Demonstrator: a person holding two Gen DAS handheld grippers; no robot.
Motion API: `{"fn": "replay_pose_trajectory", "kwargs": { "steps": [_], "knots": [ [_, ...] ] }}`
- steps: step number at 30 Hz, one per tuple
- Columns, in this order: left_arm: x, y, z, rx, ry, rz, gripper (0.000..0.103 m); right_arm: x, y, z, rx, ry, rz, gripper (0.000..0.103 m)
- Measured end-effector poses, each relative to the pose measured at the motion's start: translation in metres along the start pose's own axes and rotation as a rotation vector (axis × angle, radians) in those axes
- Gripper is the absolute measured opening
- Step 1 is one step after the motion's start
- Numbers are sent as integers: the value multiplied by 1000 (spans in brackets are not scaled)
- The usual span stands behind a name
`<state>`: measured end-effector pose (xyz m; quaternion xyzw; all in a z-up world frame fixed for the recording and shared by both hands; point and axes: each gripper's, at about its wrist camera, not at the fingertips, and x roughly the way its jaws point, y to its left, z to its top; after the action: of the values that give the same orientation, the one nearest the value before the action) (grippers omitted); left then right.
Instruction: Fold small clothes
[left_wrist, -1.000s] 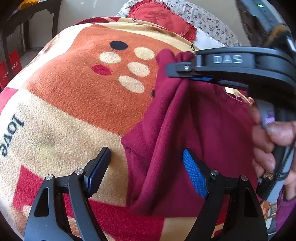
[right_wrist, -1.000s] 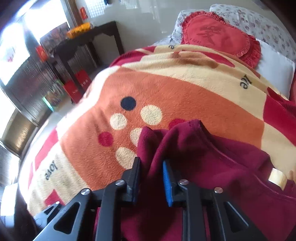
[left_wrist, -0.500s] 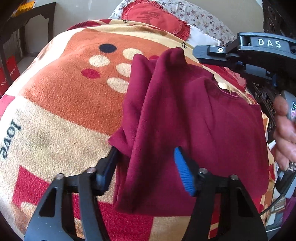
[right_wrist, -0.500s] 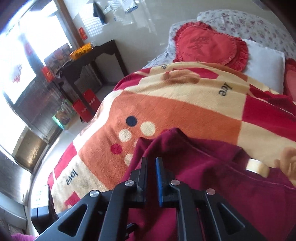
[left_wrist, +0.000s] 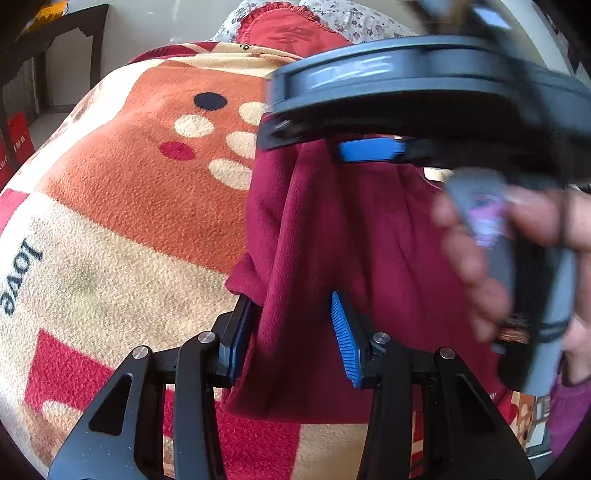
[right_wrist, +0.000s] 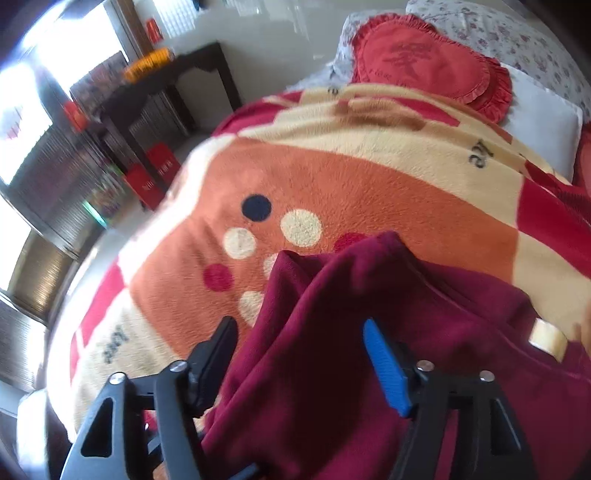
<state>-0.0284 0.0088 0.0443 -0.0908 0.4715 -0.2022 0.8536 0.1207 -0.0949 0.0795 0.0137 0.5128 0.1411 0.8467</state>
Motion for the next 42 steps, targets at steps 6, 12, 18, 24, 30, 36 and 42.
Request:
{"fn": "replay_pose_trajectory", "kwargs": {
  "steps": [6,12,18,24,30,36,42],
  "knots": [
    [4,0,4,11,9,2,41,36,19,2,-75,35,-148,77],
    [8,-4,6,27,16,15,44,13,-5,-11,-16,-53,-80,28],
    [8,-2,9,44,15,46,59,-19,-19,-21,35,-100,24,18],
    [12,2,9,36,26,47,69,-35,-24,-19,67,-124,84,16],
    [-6,-10,9,36,8,-34,29,-56,-34,-26,70,-149,92,15],
    [-42,-48,15,103,-57,-95,24,-98,-59,-37,108,-214,103,14],
    [-62,-112,16,205,-80,-171,23,-151,-97,-59,175,-295,104,14]
  ]
}}
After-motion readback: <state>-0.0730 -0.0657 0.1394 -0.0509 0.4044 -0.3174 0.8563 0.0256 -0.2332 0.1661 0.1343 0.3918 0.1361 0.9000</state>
